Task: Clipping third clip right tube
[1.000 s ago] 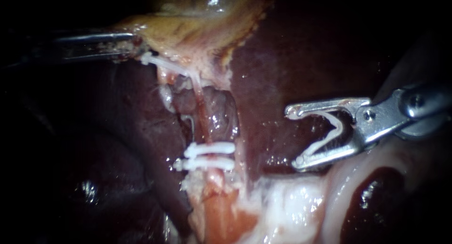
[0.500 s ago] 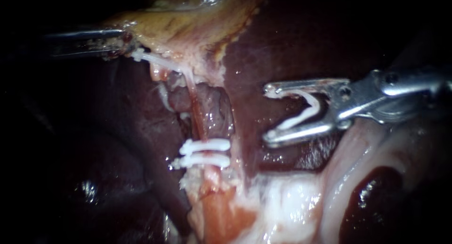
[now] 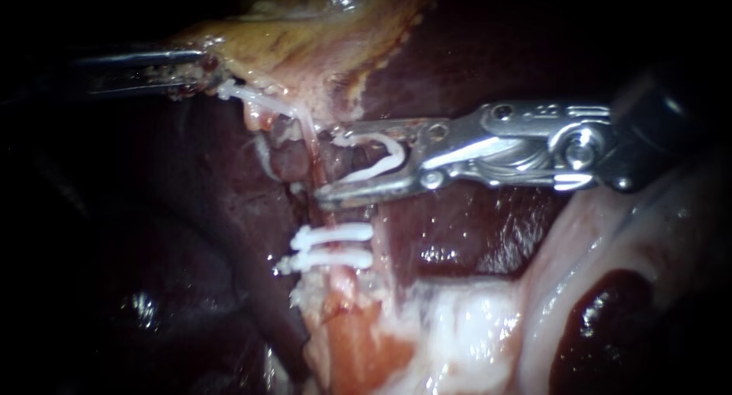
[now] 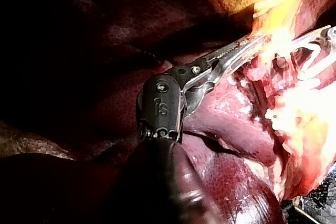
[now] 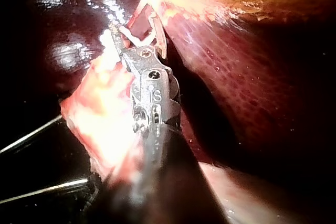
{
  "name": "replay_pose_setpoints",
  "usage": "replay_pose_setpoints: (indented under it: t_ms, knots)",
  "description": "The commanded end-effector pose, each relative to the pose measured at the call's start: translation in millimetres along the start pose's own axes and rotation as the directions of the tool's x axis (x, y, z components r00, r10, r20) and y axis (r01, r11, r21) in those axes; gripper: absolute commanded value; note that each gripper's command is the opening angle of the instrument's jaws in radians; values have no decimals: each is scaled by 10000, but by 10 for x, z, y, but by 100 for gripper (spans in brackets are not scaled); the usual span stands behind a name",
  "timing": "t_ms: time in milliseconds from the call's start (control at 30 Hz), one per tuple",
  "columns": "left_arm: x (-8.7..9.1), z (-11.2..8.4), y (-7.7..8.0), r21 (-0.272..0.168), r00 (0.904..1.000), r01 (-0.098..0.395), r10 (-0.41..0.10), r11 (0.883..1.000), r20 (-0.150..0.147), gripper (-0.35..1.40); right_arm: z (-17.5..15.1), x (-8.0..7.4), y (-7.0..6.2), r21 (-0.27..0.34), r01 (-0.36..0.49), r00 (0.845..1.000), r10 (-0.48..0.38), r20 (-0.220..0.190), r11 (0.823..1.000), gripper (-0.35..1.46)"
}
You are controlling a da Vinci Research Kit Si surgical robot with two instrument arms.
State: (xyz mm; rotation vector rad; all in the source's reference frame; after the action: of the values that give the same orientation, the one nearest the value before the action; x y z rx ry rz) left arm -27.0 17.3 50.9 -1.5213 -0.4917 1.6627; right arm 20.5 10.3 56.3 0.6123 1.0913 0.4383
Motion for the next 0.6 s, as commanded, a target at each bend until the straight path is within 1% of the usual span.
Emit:
replay_pose_setpoints:
  t_ms: [33, 133, 200, 333, 400, 433, 533, 600]
  knots:
    - [0, 0, 0, 10, 10000, 0, 0, 10000, 0, -35, 4, 2, -1, 94, -132, 9997, 134, -184, 9999, 50]
    - [0, 1, 0, 15, 10000, -2, 2, 10000, -2, -35, 14, 8, -5, 577, -341, 9976, 375, -586, 9978, 50]
    - [-1, 2, 0, 18, 10000, -4, 4, 10000, -4, -35, 19, 11, -10, 732, -354, 9965, 408, -728, 9967, 50]
    - [-1, 2, 0, 20, 10000, -4, 4, 10000, -4, -35, 21, 21, -26, 1237, -353, 9922, 495, -1143, 9917, 50]
    - [-1, 2, 0, 20, 10000, -4, 4, 10000, -4, -35, 21, 27, -34, 1532, -318, 9904, 518, -1280, 9877, 50]
    - [-1, 2, 0, 20, 10000, -4, 4, 10000, -4, -35, 20, 31, -38, 1790, -279, 9892, 529, -1366, 9834, 50]
    - [-1, 2, 0, 21, 10000, -4, 4, 10000, -5, -35, 15, 44, -47, 2345, -152, 9882, 504, -1446, 9720, 49]
    - [-1, 3, 0, 21, 10000, -4, 5, 10000, -5, -35, 12, 52, -50, 2417, -102, 9860, 501, -1593, 9703, 48]
